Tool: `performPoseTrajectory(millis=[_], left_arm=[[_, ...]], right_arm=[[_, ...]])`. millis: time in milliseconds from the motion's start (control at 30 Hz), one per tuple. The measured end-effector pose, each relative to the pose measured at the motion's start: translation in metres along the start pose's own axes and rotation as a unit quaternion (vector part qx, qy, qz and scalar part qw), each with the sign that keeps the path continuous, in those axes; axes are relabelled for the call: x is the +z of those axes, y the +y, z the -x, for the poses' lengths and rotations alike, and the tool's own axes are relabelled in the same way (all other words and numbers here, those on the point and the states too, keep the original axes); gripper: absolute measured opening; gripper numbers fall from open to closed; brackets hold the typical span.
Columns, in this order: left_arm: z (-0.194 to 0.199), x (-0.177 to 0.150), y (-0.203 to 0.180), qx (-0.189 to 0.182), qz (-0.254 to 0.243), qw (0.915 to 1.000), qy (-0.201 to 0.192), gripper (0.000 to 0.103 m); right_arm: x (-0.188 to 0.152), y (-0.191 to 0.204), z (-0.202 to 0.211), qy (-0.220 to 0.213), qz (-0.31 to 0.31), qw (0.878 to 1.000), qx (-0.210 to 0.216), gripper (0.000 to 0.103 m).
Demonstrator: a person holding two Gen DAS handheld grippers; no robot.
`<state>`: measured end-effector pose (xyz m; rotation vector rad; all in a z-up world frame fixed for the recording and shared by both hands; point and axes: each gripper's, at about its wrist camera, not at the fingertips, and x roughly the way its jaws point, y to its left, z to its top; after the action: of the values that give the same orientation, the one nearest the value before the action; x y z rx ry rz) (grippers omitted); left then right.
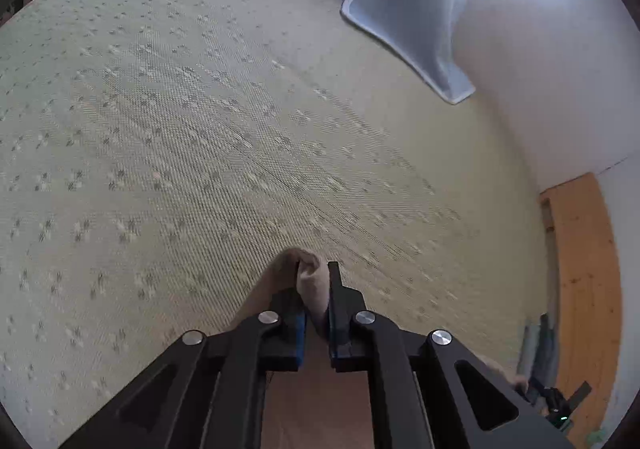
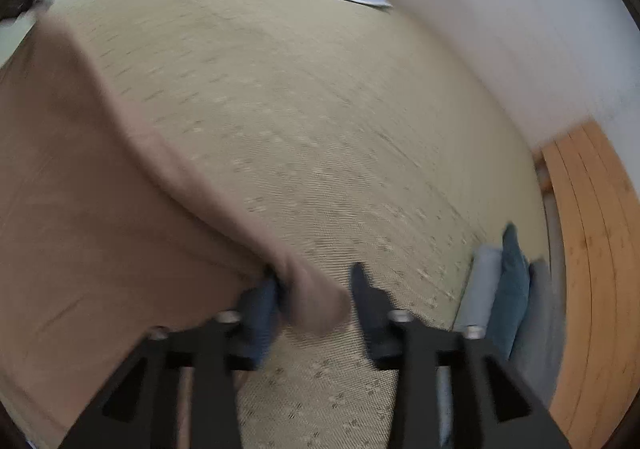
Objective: Fold clothes
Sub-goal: 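Lay the shirt flat on the bed and open both tools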
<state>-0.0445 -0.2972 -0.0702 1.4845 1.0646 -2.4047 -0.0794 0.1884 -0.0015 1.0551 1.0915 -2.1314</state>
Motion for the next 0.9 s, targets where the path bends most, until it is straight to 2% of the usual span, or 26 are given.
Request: performPoseTrajectory(millis=[100, 167, 200, 233, 267, 333, 400, 467, 567, 633, 700, 800, 900], left_arm=[[0.012, 0.004, 0.006, -0.017, -0.007, 0.9997, -0.017, 0.016], [0.026, 0.008, 0.012, -0.030, -0.008, 0.9989, -0.037, 0.036], [0.037, 0.011, 0.018, -0.037, -0.003, 0.9979, -0.053, 0.052], [0.048, 0.014, 0.024, -0.044, 0.002, 0.9967, -0.069, 0.062], [0.058, 0.013, 0.028, -0.047, 0.003, 0.9959, -0.077, 0.065], [0.077, 0.007, 0.035, -0.046, -0.003, 0.9954, -0.084, 0.068], [0.090, -0.006, 0.035, -0.032, -0.033, 0.9955, -0.083, 0.068], [0.105, -0.035, 0.033, -0.022, -0.069, 0.9942, -0.080, 0.068], [0.123, -0.087, 0.040, -0.031, -0.092, 0.9921, -0.080, 0.070], [0.128, -0.118, 0.051, -0.044, -0.082, 0.9932, -0.071, 0.071], [0.131, -0.147, 0.061, -0.057, -0.066, 0.9943, -0.061, 0.071], [0.121, -0.172, 0.072, -0.059, -0.026, 0.9973, -0.036, 0.071], [0.114, -0.196, 0.070, -0.052, -0.027, 0.9982, -0.009, 0.071]], right_arm=[[-0.012, -0.023, 0.015, -0.022, -0.090, 0.996, -0.007, 0.055], [-0.023, -0.032, 0.029, -0.039, -0.131, 0.991, -0.011, 0.060], [-0.030, -0.034, 0.036, -0.047, -0.146, 0.988, -0.014, 0.061], [-0.038, -0.035, 0.044, -0.053, -0.160, 0.986, -0.012, 0.062], [-0.049, -0.033, 0.053, -0.059, -0.173, 0.983, -0.003, 0.062], [-0.071, -0.029, 0.070, -0.070, -0.199, 0.977, 0.019, 0.063], [-0.095, -0.024, 0.083, -0.081, -0.225, 0.970, 0.051, 0.063], [-0.112, -0.023, 0.093, -0.087, -0.250, 0.961, 0.080, 0.063], [-0.144, -0.020, 0.102, -0.094, -0.303, 0.942, 0.113, 0.064], [-0.159, -0.015, 0.099, -0.090, -0.332, 0.930, 0.128, 0.064], [-0.168, -0.007, 0.097, -0.077, -0.342, 0.927, 0.133, 0.063], [-0.176, 0.003, 0.092, -0.063, -0.357, 0.918, 0.158, 0.063], [-0.185, 0.006, 0.078, -0.047, -0.380, 0.906, 0.181, 0.063]])
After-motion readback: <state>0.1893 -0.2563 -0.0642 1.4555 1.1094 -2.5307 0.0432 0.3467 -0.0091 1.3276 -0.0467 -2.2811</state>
